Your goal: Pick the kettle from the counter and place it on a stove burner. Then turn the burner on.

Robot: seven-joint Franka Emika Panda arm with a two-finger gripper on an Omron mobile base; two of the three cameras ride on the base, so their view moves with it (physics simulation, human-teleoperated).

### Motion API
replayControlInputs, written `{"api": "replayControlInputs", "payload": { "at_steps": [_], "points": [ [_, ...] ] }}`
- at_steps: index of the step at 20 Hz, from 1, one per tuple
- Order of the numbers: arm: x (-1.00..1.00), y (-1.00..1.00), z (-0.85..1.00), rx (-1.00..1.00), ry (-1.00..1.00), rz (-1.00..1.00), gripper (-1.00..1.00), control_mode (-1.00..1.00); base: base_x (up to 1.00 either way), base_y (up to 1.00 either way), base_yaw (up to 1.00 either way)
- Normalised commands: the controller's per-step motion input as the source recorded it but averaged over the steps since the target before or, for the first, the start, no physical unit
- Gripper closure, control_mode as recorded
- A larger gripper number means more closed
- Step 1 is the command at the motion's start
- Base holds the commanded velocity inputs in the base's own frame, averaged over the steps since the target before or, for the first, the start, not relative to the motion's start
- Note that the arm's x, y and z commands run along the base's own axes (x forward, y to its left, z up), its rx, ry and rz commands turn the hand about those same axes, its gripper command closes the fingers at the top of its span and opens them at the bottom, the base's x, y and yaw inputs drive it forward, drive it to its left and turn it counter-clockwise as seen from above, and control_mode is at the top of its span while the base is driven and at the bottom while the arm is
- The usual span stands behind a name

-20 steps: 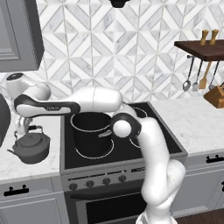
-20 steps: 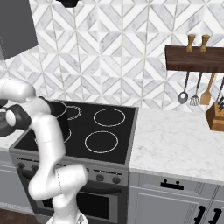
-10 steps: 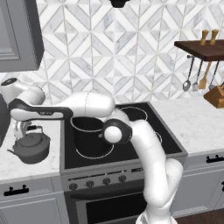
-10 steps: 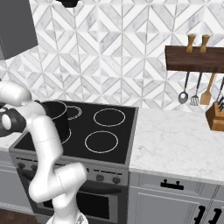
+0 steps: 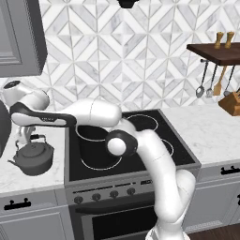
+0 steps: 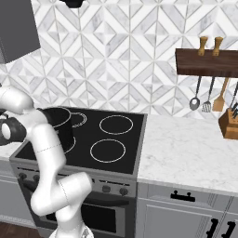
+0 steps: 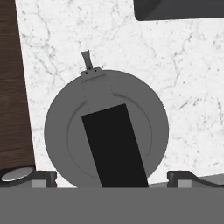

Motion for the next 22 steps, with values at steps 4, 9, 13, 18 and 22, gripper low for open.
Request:
{"api": "replayControlInputs", "payload": {
  "at_steps": [4,9,13,18,22],
  "points": [
    [0.20,0.00,-0.24,0.00,0.02,0.03,-1.00,-1.00,0.00,0.00,0.00],
    [0.04,0.00,-0.14,0.00,0.01,0.03,-1.00,-1.00,0.00,0.00,0.00],
    [0.00,0.00,-0.17,0.00,0.02,0.04,-1.00,-1.00,0.00,0.00,0.00],
    [0.00,0.00,-0.05,0.00,0.02,0.02,-1.00,-1.00,0.00,0.00,0.00],
    [0.00,0.00,-0.01,0.00,0.00,0.01,-1.00,-1.00,0.00,0.00,0.00]
  ]
}}
